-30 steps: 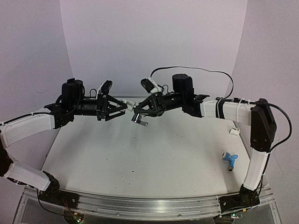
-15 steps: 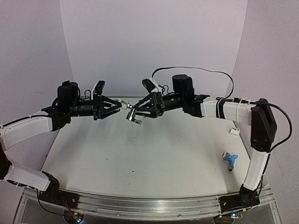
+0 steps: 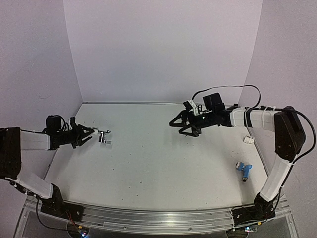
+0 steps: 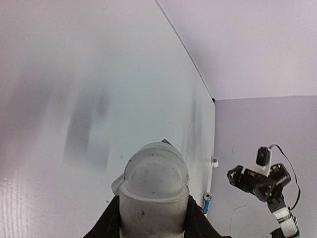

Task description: Install the water faucets

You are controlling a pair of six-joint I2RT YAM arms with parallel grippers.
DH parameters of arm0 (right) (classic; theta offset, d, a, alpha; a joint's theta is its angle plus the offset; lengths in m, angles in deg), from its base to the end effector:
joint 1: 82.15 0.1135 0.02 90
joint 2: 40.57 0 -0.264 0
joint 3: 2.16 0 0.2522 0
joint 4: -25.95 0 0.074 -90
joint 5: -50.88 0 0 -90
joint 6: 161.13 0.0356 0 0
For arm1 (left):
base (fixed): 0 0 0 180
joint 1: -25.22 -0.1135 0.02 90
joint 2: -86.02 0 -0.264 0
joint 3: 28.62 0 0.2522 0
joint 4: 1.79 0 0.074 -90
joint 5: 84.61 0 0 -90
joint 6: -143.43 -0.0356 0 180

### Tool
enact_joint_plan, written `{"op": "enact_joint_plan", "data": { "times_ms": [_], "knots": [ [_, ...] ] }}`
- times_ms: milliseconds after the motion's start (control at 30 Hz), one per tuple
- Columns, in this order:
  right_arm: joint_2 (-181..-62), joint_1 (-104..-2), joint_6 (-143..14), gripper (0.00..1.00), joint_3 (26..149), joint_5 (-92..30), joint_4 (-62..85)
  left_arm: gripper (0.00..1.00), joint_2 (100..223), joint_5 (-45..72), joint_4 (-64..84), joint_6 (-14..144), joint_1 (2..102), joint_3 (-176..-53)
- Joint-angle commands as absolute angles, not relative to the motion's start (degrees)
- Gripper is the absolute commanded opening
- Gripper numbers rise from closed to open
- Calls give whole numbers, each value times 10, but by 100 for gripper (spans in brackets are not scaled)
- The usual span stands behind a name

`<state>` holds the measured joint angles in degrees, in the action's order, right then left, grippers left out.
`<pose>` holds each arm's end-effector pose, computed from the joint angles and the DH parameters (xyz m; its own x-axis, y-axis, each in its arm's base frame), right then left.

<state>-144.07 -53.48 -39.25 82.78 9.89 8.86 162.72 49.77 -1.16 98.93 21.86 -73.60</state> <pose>0.3379 0.2154 0.2332 -0.8847 -0.0889 -0.4577 -0.4541 0.3865 0.8027 0.2588 -0.0097 0.1846 -0.7652 -0.5556 -0.3252 0.0031 0.5020 -0.8649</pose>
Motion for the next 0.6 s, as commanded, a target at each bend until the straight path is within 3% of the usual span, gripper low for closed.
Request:
{"op": "enact_joint_plan", "data": {
  "times_ms": [0, 200, 267, 433, 533, 567],
  "knots": [
    [-1381, -525, -455, 98, 824, 51, 38, 0, 1709, 552, -151, 1002, 172, -720],
    [-1352, -532, -484, 98, 814, 6, -4, 1, 1771, 518, -182, 983, 158, -701],
    [-1343, -537, -491, 98, 812, -10, -19, 6, 1789, 509, -181, 985, 153, -697],
    [-1315, -546, -545, 98, 816, -157, -127, 56, 1781, 454, -170, 998, 151, -669],
    [-1292, -556, -558, 98, 809, -223, -171, 75, 1748, 426, -149, 1006, 152, -652],
    [-1279, -567, -556, 98, 800, -237, -178, 94, 1737, 416, -138, 1005, 152, -647]
  ]
}}
